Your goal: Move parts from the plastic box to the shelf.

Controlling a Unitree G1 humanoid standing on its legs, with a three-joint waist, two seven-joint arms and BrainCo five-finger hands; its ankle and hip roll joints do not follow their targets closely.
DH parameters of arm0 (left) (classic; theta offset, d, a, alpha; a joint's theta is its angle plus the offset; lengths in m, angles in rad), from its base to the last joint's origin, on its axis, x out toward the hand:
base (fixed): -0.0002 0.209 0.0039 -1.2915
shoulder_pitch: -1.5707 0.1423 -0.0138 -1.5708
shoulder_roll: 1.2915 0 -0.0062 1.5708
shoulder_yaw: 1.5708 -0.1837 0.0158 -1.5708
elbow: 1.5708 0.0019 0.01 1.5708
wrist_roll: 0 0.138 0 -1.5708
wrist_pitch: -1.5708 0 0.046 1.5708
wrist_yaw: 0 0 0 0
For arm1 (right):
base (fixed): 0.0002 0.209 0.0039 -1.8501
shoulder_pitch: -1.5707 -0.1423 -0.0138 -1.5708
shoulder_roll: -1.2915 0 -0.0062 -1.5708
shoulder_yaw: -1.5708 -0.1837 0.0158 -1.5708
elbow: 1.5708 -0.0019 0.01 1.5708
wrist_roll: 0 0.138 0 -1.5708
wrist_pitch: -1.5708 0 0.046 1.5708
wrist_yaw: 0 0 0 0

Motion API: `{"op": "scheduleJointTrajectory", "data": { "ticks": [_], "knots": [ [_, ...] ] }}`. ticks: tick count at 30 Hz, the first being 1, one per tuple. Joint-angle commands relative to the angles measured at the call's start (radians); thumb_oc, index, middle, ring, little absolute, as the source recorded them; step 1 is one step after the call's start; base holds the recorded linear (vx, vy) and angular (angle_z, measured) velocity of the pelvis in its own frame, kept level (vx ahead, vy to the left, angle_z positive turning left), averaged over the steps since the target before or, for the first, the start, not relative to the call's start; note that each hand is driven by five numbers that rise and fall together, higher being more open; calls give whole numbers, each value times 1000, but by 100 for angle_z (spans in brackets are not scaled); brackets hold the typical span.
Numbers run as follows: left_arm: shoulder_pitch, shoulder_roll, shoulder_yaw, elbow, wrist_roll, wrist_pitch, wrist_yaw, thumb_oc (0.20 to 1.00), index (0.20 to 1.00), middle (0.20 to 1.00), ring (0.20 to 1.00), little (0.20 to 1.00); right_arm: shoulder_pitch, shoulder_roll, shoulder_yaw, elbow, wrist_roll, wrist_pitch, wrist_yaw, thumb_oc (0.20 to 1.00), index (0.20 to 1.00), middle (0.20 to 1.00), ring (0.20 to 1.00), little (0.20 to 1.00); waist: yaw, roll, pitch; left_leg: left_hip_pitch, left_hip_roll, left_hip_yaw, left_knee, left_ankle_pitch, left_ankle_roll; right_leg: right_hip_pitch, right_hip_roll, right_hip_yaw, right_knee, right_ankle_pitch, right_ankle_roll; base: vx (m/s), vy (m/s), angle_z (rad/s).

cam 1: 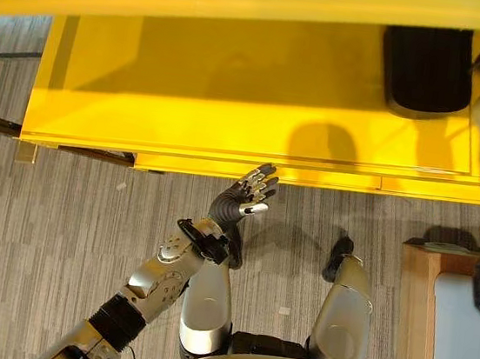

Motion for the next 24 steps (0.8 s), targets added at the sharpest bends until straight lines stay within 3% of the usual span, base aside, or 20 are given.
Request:
{"op": "scheduleJointTrajectory", "data": {
  "ticks": [1, 3, 5, 10, 14, 19, 21, 24],
  "knots": [
    [56, -21, 43, -54, 73, -70, 89, 1000, 1000, 1000, 1000, 1000, 84, 48, 3, -72, 10, -60, 64, 1000, 1000, 1000, 1000, 1000, -30, -24, -42, 102, -41, 18, -123, -5, 40, 57, 92, 39, 33, -104, -10, -4, 93, -3],
    [71, -64, 95, -19, 87, -64, 147, 1000, 1000, 1000, 1000, 1000, 238, 133, 30, -144, 43, -99, 92, 1000, 1000, 1000, 1000, 1000, -50, -35, -64, 138, -45, 31, -170, 11, 41, 92, 100, 39, -31, -75, -3, -40, 115, -11],
    [123, -116, 138, -5, 169, -105, 155, 1000, 1000, 1000, 1000, 1000, 499, 214, 68, -273, 35, -206, 198, 1000, 1000, 1000, 1000, 1000, -84, -47, -109, 204, -46, 65, -253, 40, 40, 156, 100, 32, -151, -20, 23, -30, 192, -23],
    [153, -112, 165, -33, 244, -120, 223, 1000, 1000, 1000, 1000, 1000, 641, 251, 133, -344, 0, -206, 284, 1000, 1000, 1000, 1000, 1000, -110, -53, -159, 256, -56, 94, -315, 62, 40, 217, 93, 26, -253, 33, 50, -5, 127, -12],
    [173, -109, 183, -38, 256, -133, 265, 1000, 1000, 1000, 1000, 1000, 680, 247, 176, -334, -41, -185, 309, 1000, 1000, 1000, 1000, 1000, -104, -61, -190, 275, -64, 104, -326, 61, 44, 249, 76, 10, -291, 60, 65, -18, 120, 3],
    [174, -81, 159, -44, 337, -157, 199, 1000, 1000, 1000, 1000, 1000, 706, 225, 188, -280, -32, -159, 242, 1000, 1000, 1000, 1000, 1000, -93, -85, -218, 286, -90, 103, -323, 36, 66, 275, 61, 7, -338, 107, 84, -17, 149, 4],
    [169, -73, 152, -42, 370, -139, 282, 1000, 1000, 1000, 1000, 1000, 711, 228, 178, -254, -21, -156, 218, 1000, 1000, 1000, 1000, 1000, -93, -90, -218, 285, -99, 109, -314, 25, 74, 280, 55, 3, -345, 122, 87, -29, 185, 0],
    [141, -72, 150, -10, 384, -136, 318, 1000, 1000, 1000, 1000, 1000, 714, 238, 166, -253, -53, -152, 161, 1000, 1000, 1000, 1000, 1000, -95, -101, -216, 277, -112, 114, -300, 8, 87, 277, 48, 0, -359, 152, 91, -31, 156, -3]
  ]
}}
